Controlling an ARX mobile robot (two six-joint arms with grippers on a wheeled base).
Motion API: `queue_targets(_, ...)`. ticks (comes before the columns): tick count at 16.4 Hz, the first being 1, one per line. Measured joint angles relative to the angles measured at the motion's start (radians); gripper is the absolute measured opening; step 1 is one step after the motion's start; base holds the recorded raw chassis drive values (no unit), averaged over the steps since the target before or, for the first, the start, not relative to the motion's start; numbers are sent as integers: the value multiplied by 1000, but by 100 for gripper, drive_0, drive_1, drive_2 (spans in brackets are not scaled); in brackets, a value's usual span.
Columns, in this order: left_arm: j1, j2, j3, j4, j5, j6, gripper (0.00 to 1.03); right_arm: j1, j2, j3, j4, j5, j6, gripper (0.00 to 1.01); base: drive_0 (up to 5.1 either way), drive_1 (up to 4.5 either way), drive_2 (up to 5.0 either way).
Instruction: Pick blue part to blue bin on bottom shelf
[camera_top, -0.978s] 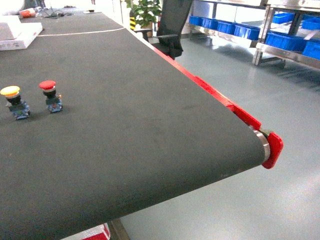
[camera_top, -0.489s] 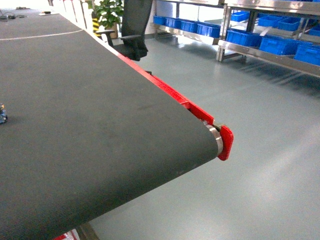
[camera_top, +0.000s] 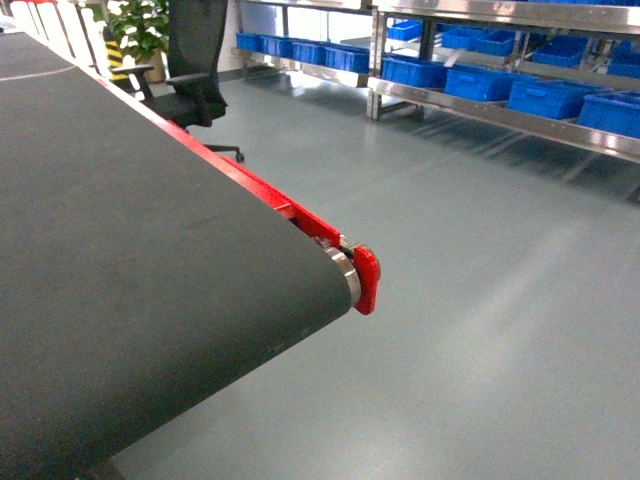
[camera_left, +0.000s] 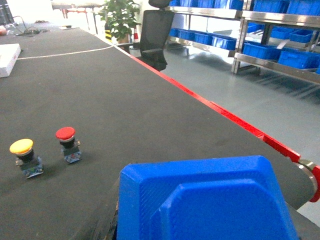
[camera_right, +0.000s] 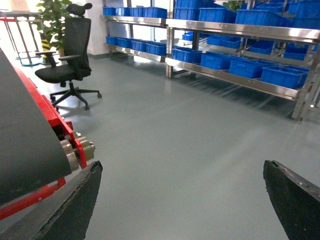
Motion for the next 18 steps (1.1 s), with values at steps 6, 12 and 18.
queue_targets(6,0,0,0,0,0,0,44,0,0,0,0,0,0,98,-167,-167,-167)
queue_targets(12,0,0,0,0,0,0,44,0,0,0,0,0,0,98,-168,-168,-168)
queue_targets(18,0,0,0,0,0,0,44,0,0,0,0,0,0,98,-168,-168,-168)
